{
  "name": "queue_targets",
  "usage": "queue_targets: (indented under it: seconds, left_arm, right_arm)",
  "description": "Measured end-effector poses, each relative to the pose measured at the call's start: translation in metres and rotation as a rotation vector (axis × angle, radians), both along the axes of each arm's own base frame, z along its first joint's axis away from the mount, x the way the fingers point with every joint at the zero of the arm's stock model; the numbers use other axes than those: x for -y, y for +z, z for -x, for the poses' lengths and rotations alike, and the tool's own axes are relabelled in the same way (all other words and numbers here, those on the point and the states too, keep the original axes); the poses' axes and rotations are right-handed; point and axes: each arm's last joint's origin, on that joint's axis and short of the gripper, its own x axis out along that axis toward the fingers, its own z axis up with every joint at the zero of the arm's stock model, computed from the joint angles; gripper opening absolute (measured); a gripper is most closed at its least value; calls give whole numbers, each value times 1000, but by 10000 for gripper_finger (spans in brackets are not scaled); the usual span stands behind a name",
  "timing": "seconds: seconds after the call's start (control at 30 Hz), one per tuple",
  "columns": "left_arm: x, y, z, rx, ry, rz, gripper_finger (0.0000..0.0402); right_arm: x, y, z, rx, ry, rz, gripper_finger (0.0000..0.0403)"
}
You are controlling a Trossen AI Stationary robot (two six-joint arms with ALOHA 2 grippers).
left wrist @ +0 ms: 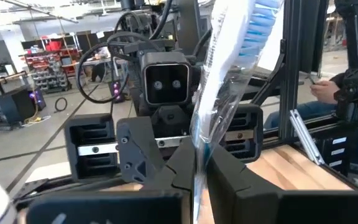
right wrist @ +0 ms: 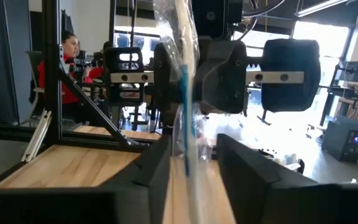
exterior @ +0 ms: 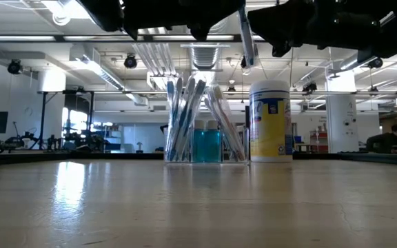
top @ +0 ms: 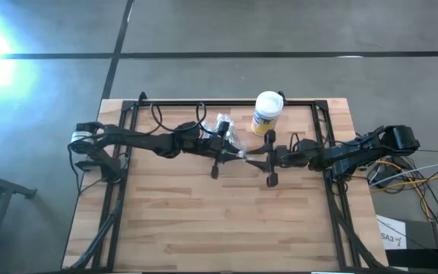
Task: Pick & Place toothbrushing station
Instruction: Put the blue toothbrush into the transparent organizer
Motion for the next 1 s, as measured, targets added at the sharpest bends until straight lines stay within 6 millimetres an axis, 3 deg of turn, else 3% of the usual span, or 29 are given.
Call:
queue_targets:
  seconds: [0.23,0.47,0.73,0.93,1.0]
  left_arm:
    - [1,20,26,-49,40,-33,20]
    - [5,22,93,-23,89,-24,20]
    - [10,-9,173,29,197,39,20]
    - [12,-37,211,75,236,72,20]
    - [12,-46,220,88,250,84,20]
  right_arm:
    - [0,7,10,41,8,-49,194]
    - [0,3,39,75,10,-56,195]
    - [2,-1,75,141,-12,-91,117]
    - [3,-10,89,88,-57,-42,22]
    - [3,-11,93,91,-56,-36,14]
